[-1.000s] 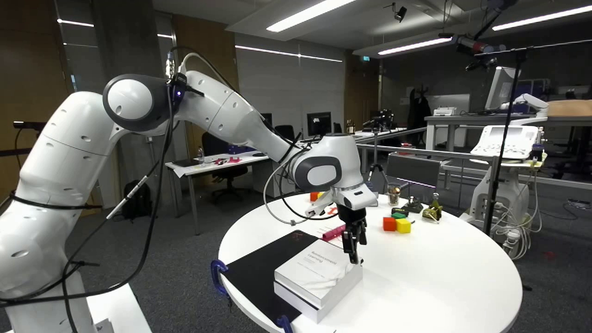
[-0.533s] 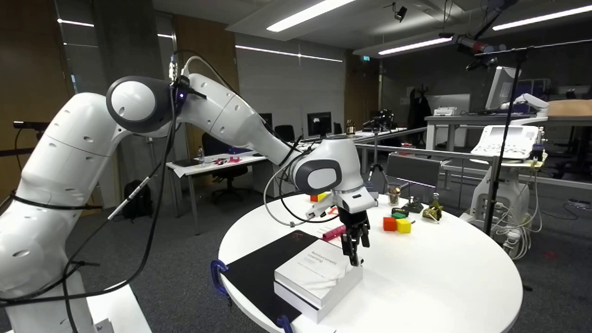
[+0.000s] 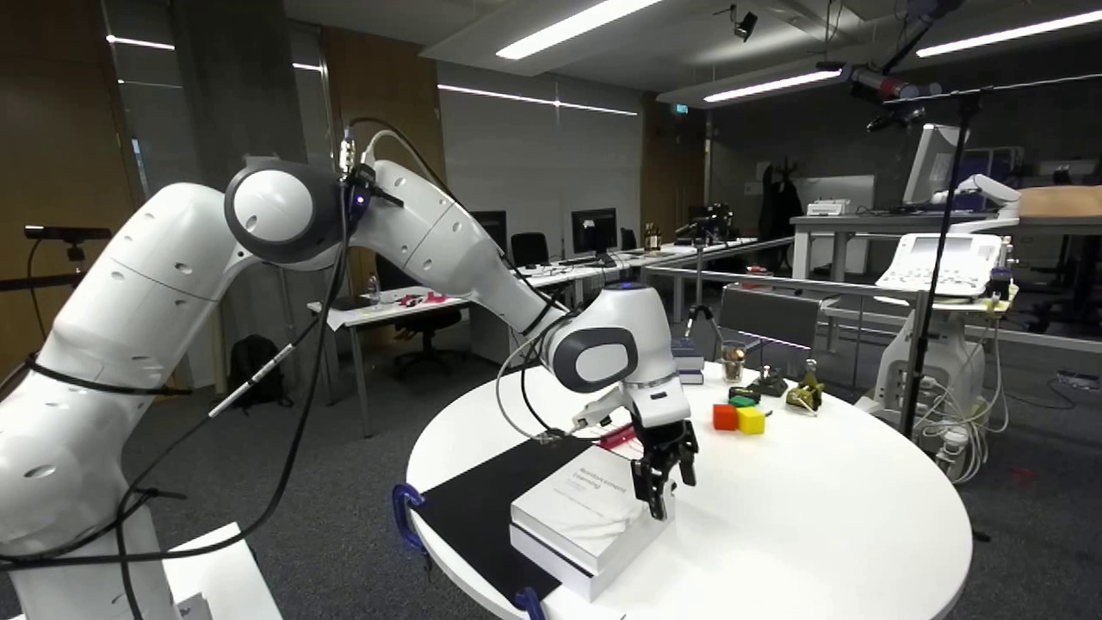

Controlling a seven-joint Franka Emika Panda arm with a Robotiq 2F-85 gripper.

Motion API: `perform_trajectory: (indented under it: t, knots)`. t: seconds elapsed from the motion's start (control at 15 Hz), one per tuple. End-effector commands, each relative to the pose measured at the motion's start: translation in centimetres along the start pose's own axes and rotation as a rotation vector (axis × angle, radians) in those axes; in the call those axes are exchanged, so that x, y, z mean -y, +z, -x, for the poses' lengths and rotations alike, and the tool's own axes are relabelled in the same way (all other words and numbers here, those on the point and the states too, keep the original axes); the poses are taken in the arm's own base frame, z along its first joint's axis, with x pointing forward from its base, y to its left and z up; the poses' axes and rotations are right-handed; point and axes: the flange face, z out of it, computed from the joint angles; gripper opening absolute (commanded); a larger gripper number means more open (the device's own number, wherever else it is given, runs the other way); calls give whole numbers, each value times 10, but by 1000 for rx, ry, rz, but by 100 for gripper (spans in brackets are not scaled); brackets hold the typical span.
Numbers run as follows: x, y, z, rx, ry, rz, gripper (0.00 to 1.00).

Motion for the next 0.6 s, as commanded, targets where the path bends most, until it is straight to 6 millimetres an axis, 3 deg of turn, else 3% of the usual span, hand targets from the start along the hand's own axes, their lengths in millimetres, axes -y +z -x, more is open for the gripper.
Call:
perform_trajectory:
  t: [0.0,0.53]
  knots:
    - [9,21,1,4,16,-3,100]
    - [12,59,7,86,1,17,100]
